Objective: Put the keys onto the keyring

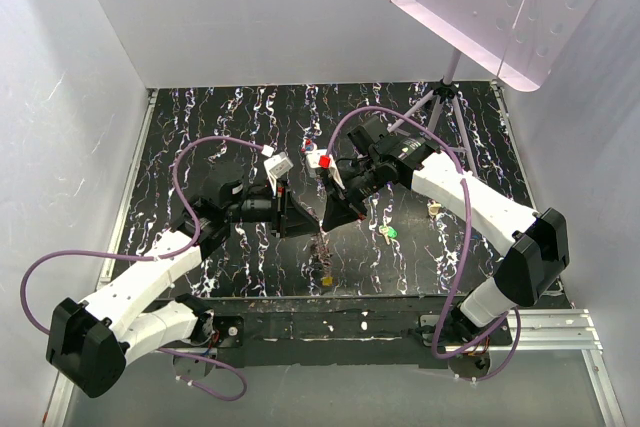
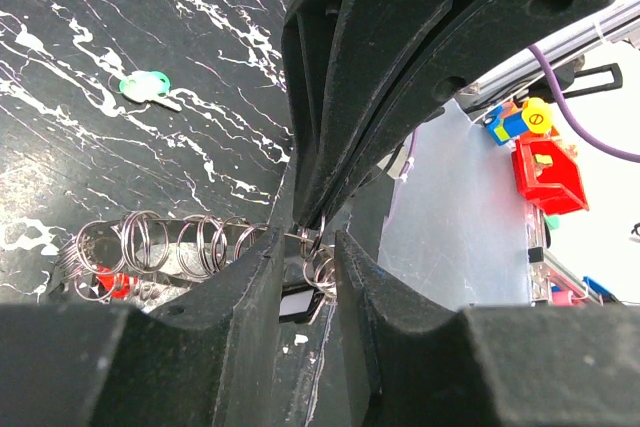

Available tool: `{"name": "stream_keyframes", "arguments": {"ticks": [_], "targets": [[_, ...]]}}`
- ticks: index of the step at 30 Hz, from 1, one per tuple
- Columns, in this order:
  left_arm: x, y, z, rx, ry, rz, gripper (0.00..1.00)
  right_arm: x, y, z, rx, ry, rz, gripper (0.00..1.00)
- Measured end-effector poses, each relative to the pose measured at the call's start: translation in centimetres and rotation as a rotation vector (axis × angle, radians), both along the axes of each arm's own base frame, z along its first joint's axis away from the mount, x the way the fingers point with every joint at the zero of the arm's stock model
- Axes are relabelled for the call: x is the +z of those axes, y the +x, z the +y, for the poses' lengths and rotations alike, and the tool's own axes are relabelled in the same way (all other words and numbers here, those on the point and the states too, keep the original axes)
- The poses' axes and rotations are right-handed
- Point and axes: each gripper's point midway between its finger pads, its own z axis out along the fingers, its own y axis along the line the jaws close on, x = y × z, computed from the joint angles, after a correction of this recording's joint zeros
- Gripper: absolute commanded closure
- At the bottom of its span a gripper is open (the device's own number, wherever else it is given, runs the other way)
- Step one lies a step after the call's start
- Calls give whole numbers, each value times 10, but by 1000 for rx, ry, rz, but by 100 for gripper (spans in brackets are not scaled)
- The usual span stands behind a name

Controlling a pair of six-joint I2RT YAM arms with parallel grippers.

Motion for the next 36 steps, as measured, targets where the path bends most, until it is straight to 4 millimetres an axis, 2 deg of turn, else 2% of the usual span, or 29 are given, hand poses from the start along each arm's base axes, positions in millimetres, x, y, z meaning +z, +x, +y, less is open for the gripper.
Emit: {"name": "stream_keyframes", "arguments": {"ticks": [7,13,21,36], "targets": [[-2,-2,-2,-10,4,6,73,0,-1,0,0,1,6,99],[0,-1,-3,-11,3,-1,80,0,-1,0,-1,0,9,99],[0,-2,-4,-17,5,-8,76,-1,-1,1,1,-1,19,99],[-1,-1,-4,-23,17,-16,78,-2,-1,1,-3,-7,29,99]]}}
